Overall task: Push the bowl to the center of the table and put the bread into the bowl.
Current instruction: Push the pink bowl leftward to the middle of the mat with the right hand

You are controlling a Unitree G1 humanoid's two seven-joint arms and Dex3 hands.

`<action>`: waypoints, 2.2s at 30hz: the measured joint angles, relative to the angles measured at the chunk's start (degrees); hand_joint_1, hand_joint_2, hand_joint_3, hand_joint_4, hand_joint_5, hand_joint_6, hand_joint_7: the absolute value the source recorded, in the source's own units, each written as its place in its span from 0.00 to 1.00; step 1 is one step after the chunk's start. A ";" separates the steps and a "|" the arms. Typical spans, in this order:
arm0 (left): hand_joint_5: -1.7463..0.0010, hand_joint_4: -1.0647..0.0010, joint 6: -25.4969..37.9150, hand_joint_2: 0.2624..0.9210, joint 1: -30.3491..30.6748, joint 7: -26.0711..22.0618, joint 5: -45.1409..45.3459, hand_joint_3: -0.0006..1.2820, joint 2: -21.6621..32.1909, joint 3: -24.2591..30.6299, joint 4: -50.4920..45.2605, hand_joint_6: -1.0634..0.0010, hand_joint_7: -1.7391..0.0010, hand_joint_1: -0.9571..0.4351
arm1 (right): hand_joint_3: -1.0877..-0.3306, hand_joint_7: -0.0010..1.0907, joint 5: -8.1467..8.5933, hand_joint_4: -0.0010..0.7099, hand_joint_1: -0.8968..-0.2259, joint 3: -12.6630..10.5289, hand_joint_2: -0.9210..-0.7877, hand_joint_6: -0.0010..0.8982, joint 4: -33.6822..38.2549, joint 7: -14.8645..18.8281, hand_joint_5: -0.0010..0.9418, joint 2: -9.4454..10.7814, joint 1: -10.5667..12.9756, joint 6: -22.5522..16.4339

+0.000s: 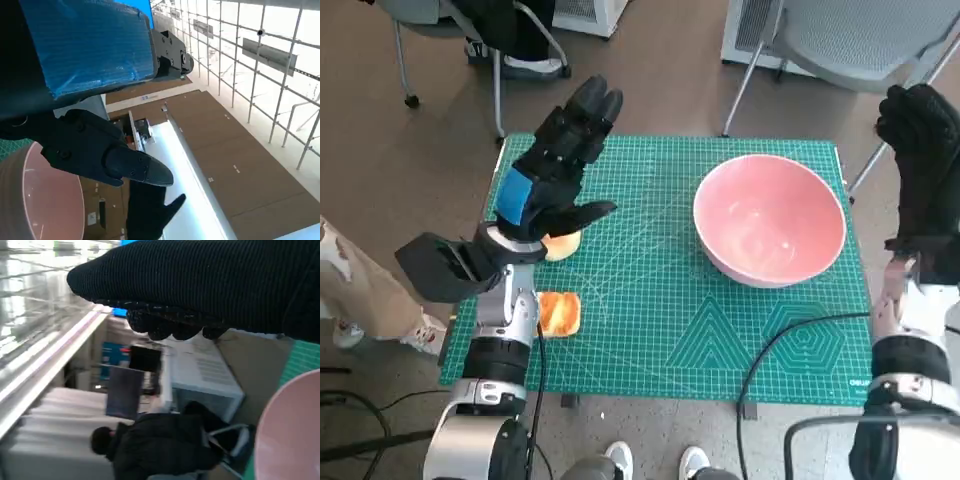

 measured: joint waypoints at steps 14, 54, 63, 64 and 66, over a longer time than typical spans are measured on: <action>1.00 0.91 0.86 1.00 0.53 -0.24 -0.13 0.03 0.16 0.08 -1.39 0.77 0.98 0.35 | 0.16 0.23 -0.46 0.18 0.34 -1.11 0.00 0.10 3.09 -1.07 0.00 -0.05 0.07 5.62; 1.00 0.90 3.24 1.00 2.88 0.01 -0.26 0.04 1.89 0.71 -5.32 0.78 0.98 0.33 | 0.28 0.12 -1.63 0.20 0.32 -5.30 0.00 0.21 5.70 -3.82 0.01 1.34 2.03 18.02; 1.00 0.90 3.29 1.00 3.35 0.11 -0.25 0.04 1.94 0.74 -5.71 0.78 0.98 0.34 | 0.28 0.12 -2.27 0.21 0.34 -5.49 0.00 0.22 5.70 -4.01 0.01 1.42 2.33 18.24; 1.00 0.90 3.30 1.00 3.42 0.11 -0.25 0.04 1.96 0.74 -5.78 0.78 0.98 0.34 | 0.28 0.11 -2.29 0.21 0.34 -5.54 0.00 0.22 5.70 -4.01 0.01 1.42 2.34 18.29; 1.00 0.90 3.32 1.00 3.52 0.12 -0.25 0.04 2.01 0.74 -5.84 0.78 0.98 0.34 | 0.28 0.11 -2.34 0.21 0.34 -5.63 0.00 0.22 5.70 -4.00 0.01 1.42 2.38 18.39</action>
